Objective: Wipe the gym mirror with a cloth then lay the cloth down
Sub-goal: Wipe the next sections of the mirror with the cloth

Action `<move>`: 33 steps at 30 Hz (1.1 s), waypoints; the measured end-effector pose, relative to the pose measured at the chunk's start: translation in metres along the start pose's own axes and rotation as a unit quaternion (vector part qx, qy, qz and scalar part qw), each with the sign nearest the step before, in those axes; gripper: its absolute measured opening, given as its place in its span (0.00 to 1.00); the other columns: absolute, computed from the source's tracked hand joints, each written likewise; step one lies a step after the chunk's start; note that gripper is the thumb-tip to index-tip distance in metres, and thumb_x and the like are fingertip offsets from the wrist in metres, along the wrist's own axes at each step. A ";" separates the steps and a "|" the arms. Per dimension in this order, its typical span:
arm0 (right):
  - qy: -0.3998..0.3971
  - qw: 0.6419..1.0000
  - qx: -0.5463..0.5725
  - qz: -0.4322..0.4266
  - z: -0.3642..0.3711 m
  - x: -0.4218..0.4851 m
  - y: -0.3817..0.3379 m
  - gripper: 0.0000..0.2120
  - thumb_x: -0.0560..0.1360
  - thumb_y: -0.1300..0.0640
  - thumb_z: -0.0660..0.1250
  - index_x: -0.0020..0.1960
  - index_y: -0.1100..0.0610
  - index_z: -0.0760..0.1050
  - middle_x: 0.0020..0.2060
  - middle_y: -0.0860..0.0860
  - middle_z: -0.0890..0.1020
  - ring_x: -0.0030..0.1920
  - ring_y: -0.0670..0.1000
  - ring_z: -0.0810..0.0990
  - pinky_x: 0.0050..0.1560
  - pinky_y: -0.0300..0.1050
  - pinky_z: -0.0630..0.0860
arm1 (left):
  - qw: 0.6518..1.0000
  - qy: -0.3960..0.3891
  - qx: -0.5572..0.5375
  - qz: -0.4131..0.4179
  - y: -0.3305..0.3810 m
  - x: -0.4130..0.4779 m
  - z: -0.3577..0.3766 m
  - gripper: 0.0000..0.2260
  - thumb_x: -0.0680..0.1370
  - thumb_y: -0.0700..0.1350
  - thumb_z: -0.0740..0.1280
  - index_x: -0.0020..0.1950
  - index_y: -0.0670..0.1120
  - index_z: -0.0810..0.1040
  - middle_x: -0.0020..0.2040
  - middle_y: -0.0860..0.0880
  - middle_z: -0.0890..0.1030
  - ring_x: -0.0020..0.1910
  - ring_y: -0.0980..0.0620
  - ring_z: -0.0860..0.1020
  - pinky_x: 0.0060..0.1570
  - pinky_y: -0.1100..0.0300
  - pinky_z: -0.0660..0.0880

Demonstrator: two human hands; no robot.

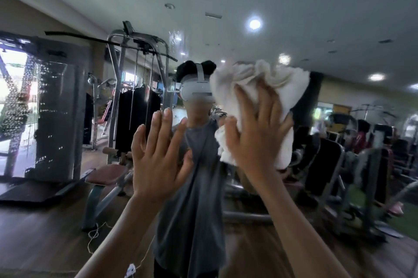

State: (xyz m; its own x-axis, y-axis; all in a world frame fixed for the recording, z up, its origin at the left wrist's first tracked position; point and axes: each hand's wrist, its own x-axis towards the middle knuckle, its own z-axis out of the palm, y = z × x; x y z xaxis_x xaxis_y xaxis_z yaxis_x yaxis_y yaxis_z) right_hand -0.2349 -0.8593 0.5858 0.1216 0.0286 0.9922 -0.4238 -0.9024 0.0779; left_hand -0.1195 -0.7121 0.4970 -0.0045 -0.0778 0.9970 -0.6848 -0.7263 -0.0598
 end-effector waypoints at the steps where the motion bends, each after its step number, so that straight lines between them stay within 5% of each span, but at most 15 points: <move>1: -0.008 0.999 0.001 -0.052 0.000 -0.013 0.002 0.27 0.75 0.45 0.59 0.73 0.49 0.71 0.74 0.57 0.68 0.73 0.58 0.65 0.63 0.61 0.63 | 1.000 0.002 -0.002 0.001 0.000 0.000 0.000 0.28 0.80 0.55 0.58 0.77 0.44 0.69 0.79 0.39 0.62 0.79 0.42 0.60 0.75 0.40 0.55; 4: -0.017 0.975 -0.009 -0.221 -0.003 -0.048 0.032 0.25 0.76 0.47 0.58 0.71 0.49 0.74 0.72 0.57 0.71 0.71 0.59 0.68 0.60 0.63 0.67 | 1.000 0.004 -0.001 -0.001 -0.001 0.000 0.001 0.28 0.80 0.55 0.59 0.77 0.44 0.69 0.79 0.40 0.63 0.79 0.42 0.60 0.74 0.39 0.57; 6: -0.021 0.967 -0.016 -0.255 -0.009 -0.052 0.065 0.24 0.77 0.45 0.56 0.71 0.49 0.72 0.70 0.56 0.70 0.69 0.59 0.69 0.58 0.61 0.69 | 1.000 0.011 0.001 -0.001 -0.001 -0.001 0.002 0.27 0.79 0.54 0.59 0.76 0.43 0.70 0.79 0.39 0.63 0.79 0.41 0.61 0.74 0.38 0.58; 8: -0.027 0.978 -0.039 -0.205 -0.016 -0.034 0.095 0.26 0.75 0.42 0.57 0.71 0.49 0.69 0.70 0.57 0.68 0.69 0.60 0.68 0.58 0.61 0.69 | 1.000 0.012 0.007 0.002 0.002 -0.002 0.004 0.27 0.80 0.54 0.58 0.76 0.42 0.69 0.79 0.37 0.63 0.78 0.39 0.61 0.73 0.36 0.59; 12: 0.013 0.999 -0.010 0.032 -0.019 0.040 0.084 0.28 0.76 0.42 0.57 0.73 0.49 0.65 0.73 0.60 0.67 0.70 0.61 0.65 0.60 0.64 0.69 | 1.000 0.009 0.024 0.012 0.002 -0.004 0.008 0.28 0.81 0.55 0.56 0.78 0.41 0.66 0.79 0.36 0.61 0.78 0.37 0.60 0.73 0.35 0.59; 15: 0.035 0.998 -0.009 0.058 -0.009 0.059 0.038 0.29 0.77 0.41 0.56 0.76 0.49 0.65 0.75 0.58 0.65 0.73 0.59 0.63 0.63 0.64 0.65 | 1.000 0.022 0.012 0.016 -0.002 -0.003 0.006 0.28 0.80 0.55 0.59 0.77 0.42 0.68 0.79 0.38 0.62 0.79 0.39 0.60 0.73 0.37 0.60; 18: 0.009 0.998 -0.016 -0.068 -0.004 0.027 0.010 0.29 0.77 0.43 0.56 0.76 0.49 0.66 0.76 0.57 0.63 0.74 0.58 0.62 0.62 0.59 0.62 | 1.000 0.024 -0.003 0.019 -0.003 -0.003 0.006 0.28 0.79 0.54 0.61 0.77 0.42 0.69 0.79 0.38 0.63 0.79 0.40 0.61 0.72 0.37 0.60; 21: -0.022 0.960 -0.033 -0.277 -0.004 -0.017 0.029 0.30 0.73 0.43 0.62 0.74 0.49 0.67 0.75 0.56 0.64 0.74 0.59 0.63 0.61 0.61 0.64 | 0.999 0.024 -0.008 0.018 -0.004 -0.003 0.006 0.28 0.79 0.54 0.61 0.76 0.43 0.69 0.79 0.38 0.63 0.79 0.40 0.60 0.73 0.38 0.59; 23: -0.028 0.942 -0.036 -0.331 -0.009 -0.026 0.061 0.30 0.71 0.43 0.63 0.72 0.49 0.68 0.73 0.56 0.66 0.72 0.59 0.66 0.60 0.63 0.66 | 1.000 0.022 -0.004 0.016 -0.003 -0.005 0.006 0.28 0.79 0.54 0.61 0.77 0.43 0.68 0.79 0.38 0.63 0.79 0.40 0.61 0.74 0.38 0.58; 26: -0.031 0.967 -0.063 -0.246 -0.019 0.005 0.101 0.29 0.71 0.42 0.60 0.71 0.49 0.67 0.70 0.57 0.66 0.67 0.60 0.67 0.57 0.65 0.71 | 1.000 0.025 0.000 0.014 -0.001 -0.005 0.008 0.29 0.79 0.53 0.61 0.78 0.44 0.66 0.78 0.38 0.63 0.78 0.39 0.63 0.74 0.38 0.59; 30: 0.012 1.000 0.003 0.025 -0.023 0.077 0.068 0.29 0.74 0.42 0.55 0.73 0.49 0.66 0.72 0.59 0.67 0.68 0.60 0.64 0.58 0.65 0.68 | 1.000 0.028 -0.004 0.011 -0.003 -0.002 0.009 0.27 0.79 0.54 0.60 0.77 0.44 0.68 0.78 0.38 0.65 0.78 0.40 0.63 0.75 0.40 0.57; 33: 0.000 1.000 -0.012 0.002 -0.013 0.076 0.015 0.30 0.75 0.42 0.54 0.76 0.48 0.63 0.76 0.57 0.62 0.72 0.59 0.62 0.61 0.65 0.65 | 0.999 0.032 -0.019 0.018 -0.006 -0.002 0.007 0.26 0.80 0.53 0.60 0.77 0.44 0.69 0.78 0.39 0.65 0.78 0.41 0.63 0.75 0.40 0.57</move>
State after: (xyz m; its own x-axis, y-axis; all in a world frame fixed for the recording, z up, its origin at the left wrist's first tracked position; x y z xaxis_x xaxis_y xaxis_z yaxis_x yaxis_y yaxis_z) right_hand -0.2437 -0.8654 0.6631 0.1195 0.0258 0.9925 -0.4456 -0.8920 0.0768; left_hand -0.1104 -0.7118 0.4947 -0.0747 -0.0591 0.9955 -0.7111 -0.6967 -0.0948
